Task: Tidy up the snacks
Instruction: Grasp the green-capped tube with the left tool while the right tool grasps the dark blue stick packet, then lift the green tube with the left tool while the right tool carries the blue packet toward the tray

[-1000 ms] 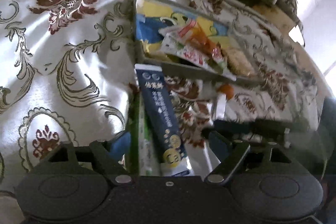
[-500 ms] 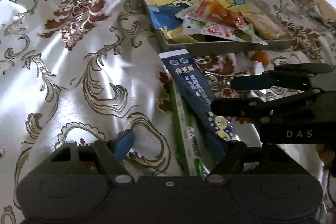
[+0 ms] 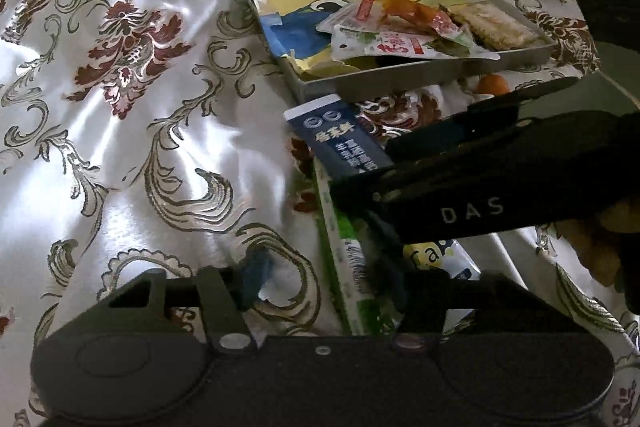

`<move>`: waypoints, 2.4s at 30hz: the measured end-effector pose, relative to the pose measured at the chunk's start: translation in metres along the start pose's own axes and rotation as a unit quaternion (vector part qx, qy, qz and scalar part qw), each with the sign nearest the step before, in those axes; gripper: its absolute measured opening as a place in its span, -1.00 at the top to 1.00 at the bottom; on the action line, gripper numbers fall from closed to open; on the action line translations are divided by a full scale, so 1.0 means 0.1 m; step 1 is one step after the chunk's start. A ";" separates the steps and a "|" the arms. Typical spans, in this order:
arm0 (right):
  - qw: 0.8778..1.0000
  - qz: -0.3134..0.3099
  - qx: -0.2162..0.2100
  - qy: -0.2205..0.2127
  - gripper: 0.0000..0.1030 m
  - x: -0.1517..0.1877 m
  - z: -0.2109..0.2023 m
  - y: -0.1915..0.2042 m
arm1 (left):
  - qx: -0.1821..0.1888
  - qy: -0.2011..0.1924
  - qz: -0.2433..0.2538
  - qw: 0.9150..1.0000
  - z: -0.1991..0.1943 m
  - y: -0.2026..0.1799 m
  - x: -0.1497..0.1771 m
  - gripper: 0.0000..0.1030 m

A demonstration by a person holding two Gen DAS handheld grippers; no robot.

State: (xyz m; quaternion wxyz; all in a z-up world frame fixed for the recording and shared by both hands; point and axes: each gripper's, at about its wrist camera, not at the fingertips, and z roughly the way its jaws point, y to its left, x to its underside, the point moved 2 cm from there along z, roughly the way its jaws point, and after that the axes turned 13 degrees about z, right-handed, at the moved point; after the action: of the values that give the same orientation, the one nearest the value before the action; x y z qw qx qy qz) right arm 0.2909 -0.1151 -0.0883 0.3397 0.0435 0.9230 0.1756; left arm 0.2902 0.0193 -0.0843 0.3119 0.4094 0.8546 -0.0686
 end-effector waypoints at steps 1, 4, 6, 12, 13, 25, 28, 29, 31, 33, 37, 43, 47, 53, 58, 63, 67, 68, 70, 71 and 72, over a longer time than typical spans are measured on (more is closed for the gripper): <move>1.000 0.004 0.000 0.003 -0.11 0.00 -0.01 -0.01 | 0.002 -0.003 0.001 1.000 -0.01 -0.01 0.00 -0.01; 1.000 0.017 0.004 0.011 0.16 0.00 -0.05 -0.06 | 0.004 -0.008 0.007 1.000 -0.03 -0.06 -0.03 0.23; 1.000 0.016 0.006 0.009 0.20 0.01 -0.11 -0.08 | 0.001 -0.009 0.011 1.000 -0.03 -0.08 -0.05 0.33; 0.999 0.021 0.040 0.006 0.24 0.00 -0.30 -0.17 | -0.005 -0.017 0.000 1.000 -0.05 -0.08 -0.09 0.46; 0.999 0.016 0.048 0.005 0.24 0.00 -0.32 -0.18 | -0.007 -0.019 0.001 1.000 -0.03 -0.09 -0.10 0.46; 0.998 0.044 0.040 0.013 0.16 -0.01 -0.22 -0.30 | -0.004 -0.008 -0.044 0.999 0.22 -0.04 -0.28 0.42; 0.998 0.059 0.029 0.015 0.20 -0.02 -0.24 -0.36 | -0.004 -0.004 -0.044 0.999 0.21 -0.05 -0.29 0.48; 0.998 0.063 0.028 0.014 0.25 -0.03 -0.25 -0.38 | -0.007 -0.003 -0.038 0.999 0.20 -0.07 -0.30 0.52; 0.998 0.062 0.027 0.010 0.28 -0.02 -0.30 -0.38 | -0.016 0.002 -0.027 1.000 0.18 -0.10 -0.32 0.59; 0.998 0.060 0.032 0.008 0.30 -0.02 -0.35 -0.38 | -0.021 0.007 -0.031 0.999 0.15 -0.12 -0.33 0.61; 0.998 0.056 0.040 0.005 0.33 0.02 -0.46 -0.38 | -0.034 0.016 -0.043 0.998 0.10 -0.16 -0.34 0.64; 0.997 0.067 0.049 -0.014 0.36 0.09 -0.73 -0.44 | -0.036 0.020 -0.060 0.997 -0.06 -0.28 -0.30 0.64; 0.995 0.083 0.046 -0.022 0.37 0.17 -0.94 -0.48 | -0.040 0.013 -0.070 0.997 -0.22 -0.39 -0.27 0.64; 0.995 0.086 0.040 -0.037 0.39 0.25 -1.23 -0.50 | -0.014 -0.013 -0.096 0.995 -0.46 -0.56 -0.26 0.64; 0.995 0.086 0.036 -0.044 0.39 0.29 -1.49 -0.56 | 0.010 -0.052 -0.125 0.991 -0.62 -0.59 -0.32 0.64; 0.995 0.081 0.034 -0.055 0.40 0.25 -1.71 -0.65 | 0.030 -0.067 -0.147 0.986 -0.63 -0.60 -0.38 0.64; 0.995 0.065 0.041 -0.056 0.41 0.22 -1.77 -0.73 | 0.034 -0.069 -0.156 0.985 -0.59 -0.62 -0.41 0.64; 0.996 0.064 0.040 -0.056 0.41 0.21 -1.79 -0.76 | 0.033 -0.070 -0.156 0.985 -0.59 -0.62 -0.41 0.64; 0.996 0.061 0.042 -0.059 0.42 0.17 -1.83 -0.83 | 0.029 -0.072 -0.153 0.985 -0.58 -0.63 -0.41 0.64; 0.995 0.061 0.041 -0.061 0.41 0.15 -1.85 -0.86 | 0.026 -0.073 -0.151 0.986 -0.57 -0.64 -0.43 0.64; 0.995 0.062 0.040 -0.065 0.42 0.13 -1.87 -0.90 | 0.021 -0.074 -0.148 0.986 -0.57 -0.64 -0.44 0.64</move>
State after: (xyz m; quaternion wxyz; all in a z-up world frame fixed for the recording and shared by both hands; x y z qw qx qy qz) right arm 0.1644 -0.2517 0.0046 0.3856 0.1255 0.9007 0.1560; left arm 0.2364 -0.0306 -0.0217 0.3519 0.2784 0.8788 -0.1623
